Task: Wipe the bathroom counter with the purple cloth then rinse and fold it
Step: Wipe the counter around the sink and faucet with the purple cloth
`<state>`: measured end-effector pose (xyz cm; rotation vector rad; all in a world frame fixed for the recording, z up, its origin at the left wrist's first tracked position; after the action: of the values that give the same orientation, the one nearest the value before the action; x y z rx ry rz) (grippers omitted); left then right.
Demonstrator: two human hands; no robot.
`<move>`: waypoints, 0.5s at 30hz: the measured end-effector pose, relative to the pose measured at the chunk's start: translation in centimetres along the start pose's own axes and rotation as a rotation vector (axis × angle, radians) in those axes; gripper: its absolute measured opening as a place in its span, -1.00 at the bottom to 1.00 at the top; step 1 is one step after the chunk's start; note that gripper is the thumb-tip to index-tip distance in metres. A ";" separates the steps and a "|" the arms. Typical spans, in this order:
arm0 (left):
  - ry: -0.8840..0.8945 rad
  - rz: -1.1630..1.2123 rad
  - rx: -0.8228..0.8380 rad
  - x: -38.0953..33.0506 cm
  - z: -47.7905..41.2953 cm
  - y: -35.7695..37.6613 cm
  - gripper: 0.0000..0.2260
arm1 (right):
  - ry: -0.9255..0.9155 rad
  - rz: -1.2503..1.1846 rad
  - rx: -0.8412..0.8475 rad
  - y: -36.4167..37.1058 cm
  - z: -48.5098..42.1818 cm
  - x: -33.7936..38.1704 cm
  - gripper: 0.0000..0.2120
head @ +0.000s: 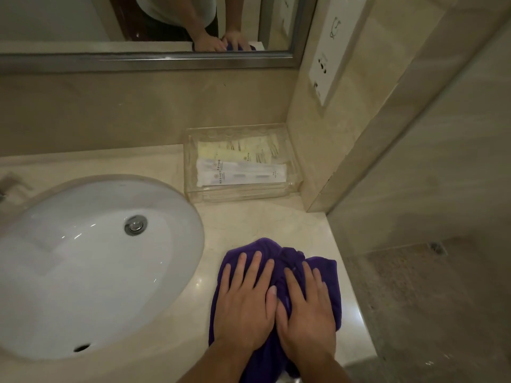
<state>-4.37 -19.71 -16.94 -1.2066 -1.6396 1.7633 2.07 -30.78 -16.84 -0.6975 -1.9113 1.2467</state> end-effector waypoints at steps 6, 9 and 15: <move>-0.029 -0.043 -0.036 2.1 -5.7 0.1 -0.54 | -0.021 0.027 0.018 1.8 -5.8 1.7 -0.46; -0.033 -0.040 -0.035 2.9 -8.4 0.2 -0.50 | 0.004 -0.002 0.040 2.9 -8.4 2.1 -0.45; -0.056 -0.012 -0.052 3.5 -11.8 -0.6 -0.41 | -0.013 -0.045 0.023 3.8 -12.1 2.7 -0.46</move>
<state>3.39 -10.10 -16.42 -1.1780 -1.7308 1.7722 10.52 -20.88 -16.50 -0.6323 -1.9097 1.2457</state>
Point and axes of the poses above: each hand's wrist, its own z-axis away from the middle knuckle, its own y-axis out of the palm, x = y × z, the point moved 9 cm from there along -z, towards the middle knuckle, and after that the axes turned 13 degrees about -x, right-handed, at the moved point
